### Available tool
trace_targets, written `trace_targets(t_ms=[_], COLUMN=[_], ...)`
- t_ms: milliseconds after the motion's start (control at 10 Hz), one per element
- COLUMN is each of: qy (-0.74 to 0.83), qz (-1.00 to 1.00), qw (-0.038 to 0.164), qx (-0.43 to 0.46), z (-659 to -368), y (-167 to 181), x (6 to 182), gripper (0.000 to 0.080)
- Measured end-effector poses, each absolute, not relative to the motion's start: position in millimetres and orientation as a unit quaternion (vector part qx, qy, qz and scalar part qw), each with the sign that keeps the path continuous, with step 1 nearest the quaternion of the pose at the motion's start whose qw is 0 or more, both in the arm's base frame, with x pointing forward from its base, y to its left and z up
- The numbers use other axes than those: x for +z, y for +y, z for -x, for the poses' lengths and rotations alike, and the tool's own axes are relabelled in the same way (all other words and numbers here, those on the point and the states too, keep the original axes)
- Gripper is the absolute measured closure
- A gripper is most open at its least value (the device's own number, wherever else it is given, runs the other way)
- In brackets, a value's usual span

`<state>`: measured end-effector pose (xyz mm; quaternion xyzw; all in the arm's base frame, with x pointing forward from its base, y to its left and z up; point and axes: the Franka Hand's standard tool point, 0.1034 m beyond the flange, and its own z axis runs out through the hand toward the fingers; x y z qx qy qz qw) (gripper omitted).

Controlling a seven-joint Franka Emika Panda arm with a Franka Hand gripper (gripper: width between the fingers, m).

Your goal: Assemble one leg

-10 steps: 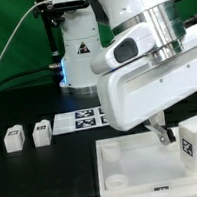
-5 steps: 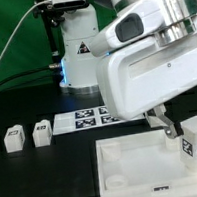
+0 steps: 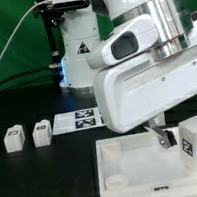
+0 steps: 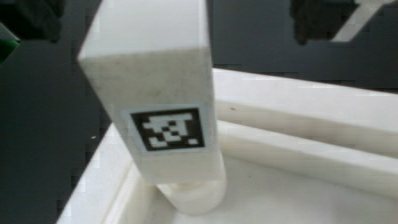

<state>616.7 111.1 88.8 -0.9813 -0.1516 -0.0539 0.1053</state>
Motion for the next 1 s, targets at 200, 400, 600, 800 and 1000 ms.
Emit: trace_targets(t_ms=[200, 400, 600, 800, 1000], qy=[-0.168, -0.18, -0.189, -0.201, -0.213], qz=[0.977, 0.96, 0.959, 0.958, 0.959], qw=[0.113, 0.123, 0.131, 0.133, 0.132], qx=[0.067, 0.177, 0.167, 0.158, 0.134], z=[-609.5, -598.8, -619.1, -623.0, -629.8], y=[120.0, 127.5, 126.6, 120.5, 116.3], x=[92.1, 94.0, 90.4, 87.7, 83.8], gripper=[0.0151, 0.0151, 0.0151, 0.0151, 0.0151])
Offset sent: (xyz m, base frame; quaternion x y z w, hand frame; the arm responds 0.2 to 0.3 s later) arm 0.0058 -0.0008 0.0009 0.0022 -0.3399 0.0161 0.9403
